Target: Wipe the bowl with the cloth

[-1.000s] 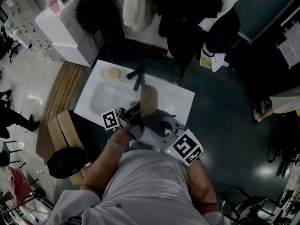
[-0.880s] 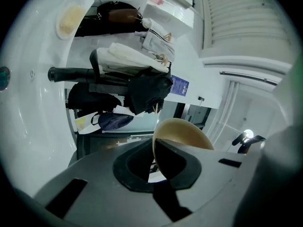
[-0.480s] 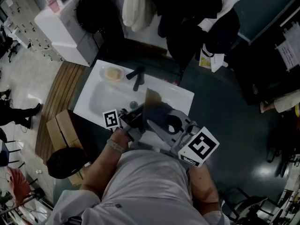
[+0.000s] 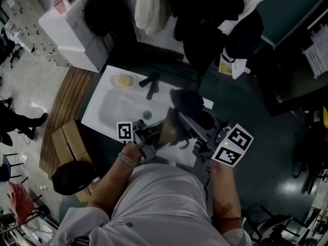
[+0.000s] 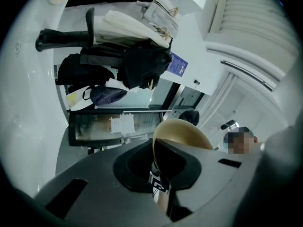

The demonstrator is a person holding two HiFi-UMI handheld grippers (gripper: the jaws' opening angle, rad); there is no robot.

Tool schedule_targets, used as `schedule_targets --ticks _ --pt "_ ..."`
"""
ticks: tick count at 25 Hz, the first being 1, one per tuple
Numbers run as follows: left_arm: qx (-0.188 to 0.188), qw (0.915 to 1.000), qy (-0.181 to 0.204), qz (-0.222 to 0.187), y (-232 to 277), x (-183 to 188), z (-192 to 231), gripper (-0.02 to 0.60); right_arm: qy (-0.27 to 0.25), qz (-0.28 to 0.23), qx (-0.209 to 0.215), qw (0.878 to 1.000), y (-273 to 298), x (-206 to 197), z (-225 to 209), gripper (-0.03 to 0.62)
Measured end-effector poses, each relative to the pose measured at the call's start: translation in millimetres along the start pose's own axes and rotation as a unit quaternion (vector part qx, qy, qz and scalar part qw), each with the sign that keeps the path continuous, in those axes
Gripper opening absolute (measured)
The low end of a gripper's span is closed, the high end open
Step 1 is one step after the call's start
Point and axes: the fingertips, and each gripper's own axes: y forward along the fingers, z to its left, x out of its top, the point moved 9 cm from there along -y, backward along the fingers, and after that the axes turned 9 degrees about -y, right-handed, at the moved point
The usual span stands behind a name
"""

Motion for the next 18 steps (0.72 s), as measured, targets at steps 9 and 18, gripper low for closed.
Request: schedule_targets --ticks 9,18 --pt "-0.032 0.9972 0.010 0.066 12 -11 -7 0.021 0.086 -0.011 -0.023 0.996 -8 -24 -28 0.077" --pt "-0.065 0.9920 0.012 0.107 24 -20 -11 0.021 0.122 0.036 -0.004 0.992 -1 -62 -31 0.077"
